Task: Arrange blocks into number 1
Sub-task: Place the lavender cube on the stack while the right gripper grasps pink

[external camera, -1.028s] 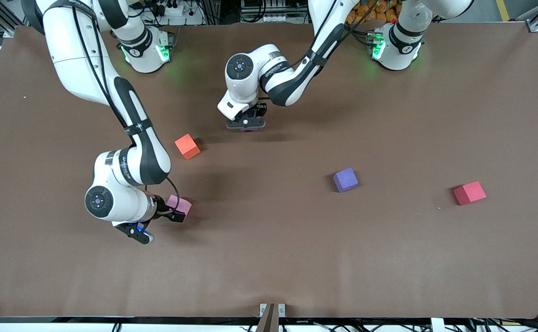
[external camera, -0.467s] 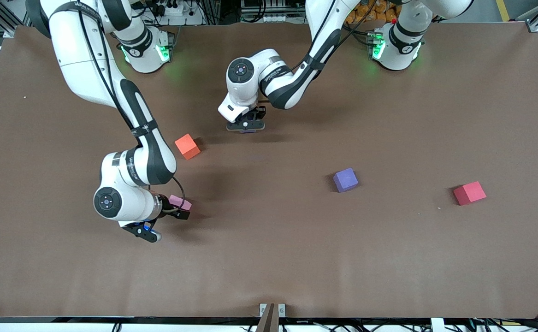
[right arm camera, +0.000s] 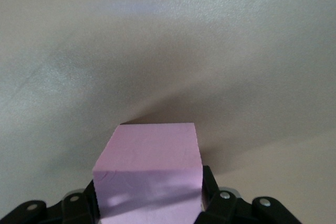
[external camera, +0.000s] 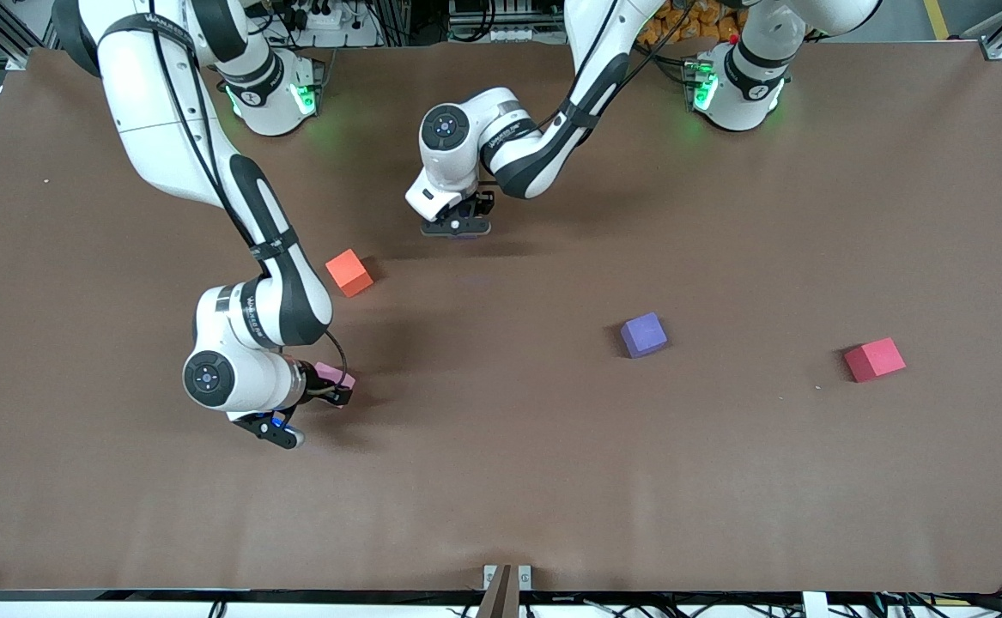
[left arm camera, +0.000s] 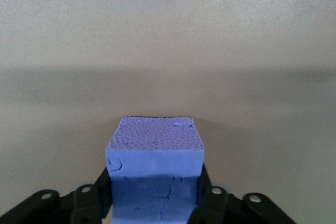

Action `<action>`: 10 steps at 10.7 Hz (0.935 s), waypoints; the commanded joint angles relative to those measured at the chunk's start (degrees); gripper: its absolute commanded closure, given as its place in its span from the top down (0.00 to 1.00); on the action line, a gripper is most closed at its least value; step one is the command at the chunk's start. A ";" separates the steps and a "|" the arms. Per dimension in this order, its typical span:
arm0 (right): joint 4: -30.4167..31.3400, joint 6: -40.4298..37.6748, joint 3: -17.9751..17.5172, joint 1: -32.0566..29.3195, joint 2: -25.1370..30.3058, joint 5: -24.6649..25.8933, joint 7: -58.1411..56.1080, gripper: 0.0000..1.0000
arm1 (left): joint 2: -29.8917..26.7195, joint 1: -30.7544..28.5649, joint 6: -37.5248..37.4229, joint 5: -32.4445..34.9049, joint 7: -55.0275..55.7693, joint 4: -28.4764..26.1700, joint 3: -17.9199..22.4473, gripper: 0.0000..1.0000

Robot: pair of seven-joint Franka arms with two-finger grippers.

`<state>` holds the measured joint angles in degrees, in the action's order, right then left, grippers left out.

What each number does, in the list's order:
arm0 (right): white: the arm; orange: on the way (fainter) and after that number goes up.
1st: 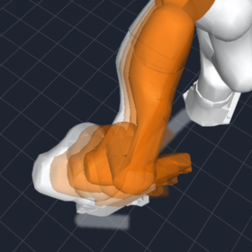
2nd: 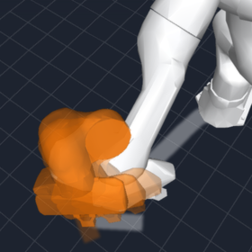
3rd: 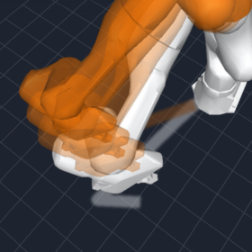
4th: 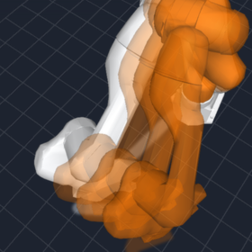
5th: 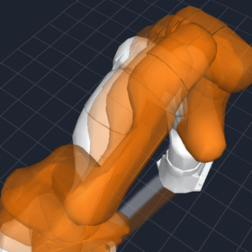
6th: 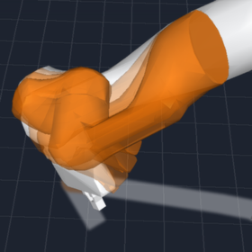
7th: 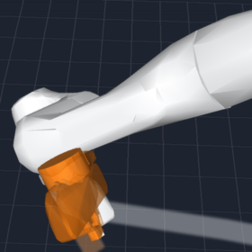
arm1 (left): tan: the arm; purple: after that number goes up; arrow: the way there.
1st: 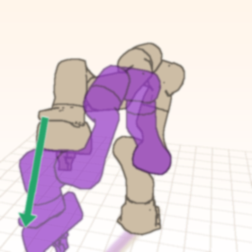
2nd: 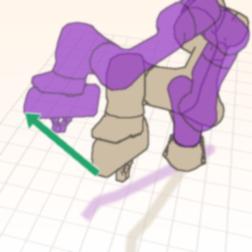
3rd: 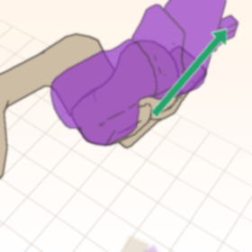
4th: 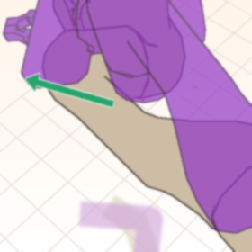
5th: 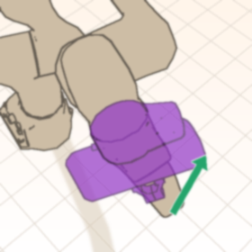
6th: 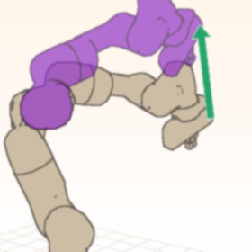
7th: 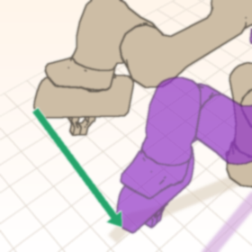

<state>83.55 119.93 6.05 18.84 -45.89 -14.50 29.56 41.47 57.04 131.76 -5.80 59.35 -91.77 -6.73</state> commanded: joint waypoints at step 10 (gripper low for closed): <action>17.78 -0.40 -0.16 9.64 16.97 -0.70 -14.00 0.69 | -17.75 -22.13 -14.60 6.06 -12.24 -0.78 3.56 1.00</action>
<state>95.84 118.42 5.91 28.67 -33.21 -14.58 17.11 24.57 37.07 117.55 -0.82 47.20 -90.92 -3.08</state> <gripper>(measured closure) 0.304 0.000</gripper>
